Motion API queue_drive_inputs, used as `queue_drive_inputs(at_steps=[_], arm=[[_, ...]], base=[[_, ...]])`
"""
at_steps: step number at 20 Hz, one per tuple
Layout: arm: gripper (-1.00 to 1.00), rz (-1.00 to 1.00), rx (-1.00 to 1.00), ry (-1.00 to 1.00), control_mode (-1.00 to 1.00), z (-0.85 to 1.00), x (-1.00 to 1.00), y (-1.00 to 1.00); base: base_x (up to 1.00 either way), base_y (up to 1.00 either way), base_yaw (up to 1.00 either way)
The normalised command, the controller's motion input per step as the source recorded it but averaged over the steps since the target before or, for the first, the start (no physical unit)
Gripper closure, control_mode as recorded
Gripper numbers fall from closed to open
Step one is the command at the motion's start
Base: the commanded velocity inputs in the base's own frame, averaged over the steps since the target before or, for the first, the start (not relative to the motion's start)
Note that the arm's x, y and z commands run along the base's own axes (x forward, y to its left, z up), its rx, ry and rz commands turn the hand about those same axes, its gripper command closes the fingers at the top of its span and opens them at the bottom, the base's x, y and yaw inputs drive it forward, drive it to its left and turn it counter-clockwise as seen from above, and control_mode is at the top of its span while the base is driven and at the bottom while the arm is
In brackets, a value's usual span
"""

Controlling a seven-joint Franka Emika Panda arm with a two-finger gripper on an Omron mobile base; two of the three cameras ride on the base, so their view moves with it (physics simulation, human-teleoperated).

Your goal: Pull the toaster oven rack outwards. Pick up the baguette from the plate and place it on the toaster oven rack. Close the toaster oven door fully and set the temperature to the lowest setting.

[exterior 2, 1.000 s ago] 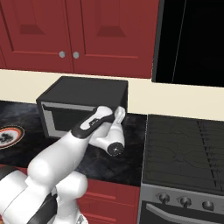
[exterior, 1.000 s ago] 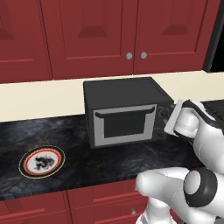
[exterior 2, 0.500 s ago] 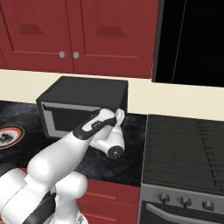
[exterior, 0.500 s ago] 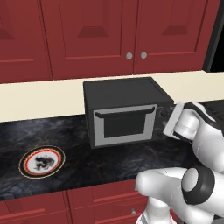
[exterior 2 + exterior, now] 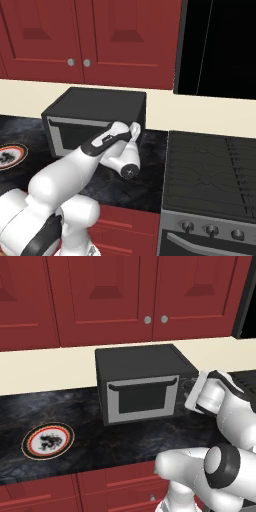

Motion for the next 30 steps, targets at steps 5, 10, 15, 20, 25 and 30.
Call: queue_drive_inputs(at_steps=[5, 10, 15, 20, 25, 30], arm=[[-1.0, 0.0, 0.0, 0.0, -1.0, 0.0, 0.19, 0.0], [-1.0, 0.0, 0.0, 0.0, -1.0, 0.0, -0.03, 0.01], [-1.0, 0.0, 0.0, -0.01, -1.0, 0.0, -0.04, 0.01], [-1.0, 0.0, 0.0, 0.0, -1.0, 0.0, 0.0, 0.0], [-1.0, 0.0, 0.0, 0.0, -1.0, 0.0, 0.0, 0.0], [1.0, 0.0, 0.0, 0.0, -1.0, 0.0, 0.0, 0.0]], base=[[0.0, 0.0, 0.0], [0.0, 0.0, 0.0], [0.0, 0.0, 0.0], [0.0, 0.0, 0.0], [0.0, 0.0, 0.0], [0.0, 0.0, 0.0]])
